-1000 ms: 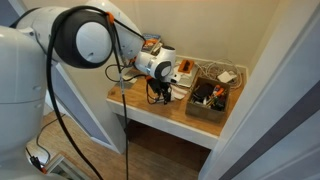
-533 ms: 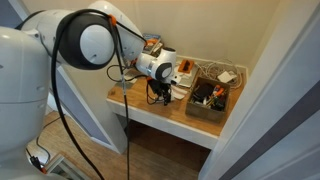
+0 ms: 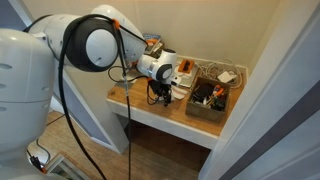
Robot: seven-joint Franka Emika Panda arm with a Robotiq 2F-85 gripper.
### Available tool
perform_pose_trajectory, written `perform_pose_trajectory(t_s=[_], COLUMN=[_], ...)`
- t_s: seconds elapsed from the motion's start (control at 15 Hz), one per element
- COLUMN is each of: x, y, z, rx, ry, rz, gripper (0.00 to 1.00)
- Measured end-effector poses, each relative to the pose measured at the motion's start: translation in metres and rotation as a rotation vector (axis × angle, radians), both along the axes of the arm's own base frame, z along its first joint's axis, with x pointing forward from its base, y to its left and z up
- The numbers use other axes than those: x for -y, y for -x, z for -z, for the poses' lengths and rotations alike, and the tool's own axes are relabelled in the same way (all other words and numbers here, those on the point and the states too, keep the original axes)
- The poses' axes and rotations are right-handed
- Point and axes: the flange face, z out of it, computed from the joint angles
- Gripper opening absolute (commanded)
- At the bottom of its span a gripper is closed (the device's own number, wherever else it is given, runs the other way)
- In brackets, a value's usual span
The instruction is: Pick up the white remote and put it on the gray and white object on the left
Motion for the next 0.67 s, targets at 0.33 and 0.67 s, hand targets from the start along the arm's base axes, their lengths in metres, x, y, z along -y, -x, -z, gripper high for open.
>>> perform_pose_trajectory(t_s=[0.33,0.67], x=[-0.007,-0.013], y=[-0.006,-0.006], z=[-0.006,-0.011], rx=[0.017,-0.007], ry=[0.001,0.004], rz=[-0.01,-0.013], gripper=[0.36,0.24])
